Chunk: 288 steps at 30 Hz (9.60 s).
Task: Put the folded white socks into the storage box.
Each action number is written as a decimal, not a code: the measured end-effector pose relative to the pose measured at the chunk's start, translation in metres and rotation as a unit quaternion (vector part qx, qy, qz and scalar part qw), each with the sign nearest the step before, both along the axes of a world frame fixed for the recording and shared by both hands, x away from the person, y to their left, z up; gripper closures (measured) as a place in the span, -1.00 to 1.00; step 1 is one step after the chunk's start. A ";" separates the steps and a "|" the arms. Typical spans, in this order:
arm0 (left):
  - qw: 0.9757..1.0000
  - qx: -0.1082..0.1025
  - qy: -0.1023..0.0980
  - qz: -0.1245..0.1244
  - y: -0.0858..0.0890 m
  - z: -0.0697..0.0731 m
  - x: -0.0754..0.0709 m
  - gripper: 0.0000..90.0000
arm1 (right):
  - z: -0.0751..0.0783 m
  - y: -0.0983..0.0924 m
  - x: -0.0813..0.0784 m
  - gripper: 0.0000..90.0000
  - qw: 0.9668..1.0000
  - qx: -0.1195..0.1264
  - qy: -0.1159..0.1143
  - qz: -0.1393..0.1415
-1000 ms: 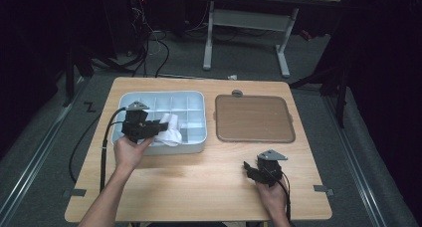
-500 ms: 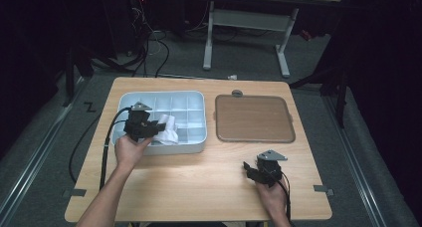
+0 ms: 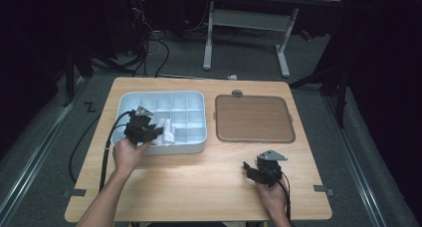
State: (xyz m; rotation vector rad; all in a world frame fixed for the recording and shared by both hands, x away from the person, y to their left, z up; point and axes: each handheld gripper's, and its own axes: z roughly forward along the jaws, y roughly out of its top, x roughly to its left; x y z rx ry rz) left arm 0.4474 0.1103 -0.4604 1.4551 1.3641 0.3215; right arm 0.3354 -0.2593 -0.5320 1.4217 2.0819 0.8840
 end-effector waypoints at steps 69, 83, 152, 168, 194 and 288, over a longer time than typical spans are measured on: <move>0.995 0.086 0.042 -0.016 -0.010 -0.032 0.001 0.70 | 0.000 0.000 0.000 -0.13 1.000 -0.001 -0.001 0.000; 0.996 0.080 0.048 -0.015 -0.010 -0.033 0.003 0.67 | 0.000 0.000 0.000 -0.13 1.000 0.000 -0.001 0.000; 0.997 0.064 0.033 0.014 -0.017 -0.029 0.010 0.63 | 0.000 0.000 0.000 -0.13 1.000 0.000 -0.001 0.000; 0.999 0.017 0.032 0.015 -0.005 -0.021 0.002 0.27 | 0.000 0.000 0.000 -0.13 1.000 0.000 -0.001 0.000; 0.999 -0.021 0.008 0.023 0.007 -0.004 -0.007 0.03 | 0.000 0.000 0.000 -0.13 1.000 0.000 -0.001 0.000; 0.994 -0.060 -0.052 0.071 0.063 0.012 -0.081 0.00 | 0.000 0.000 0.000 -0.13 1.000 0.000 0.000 0.000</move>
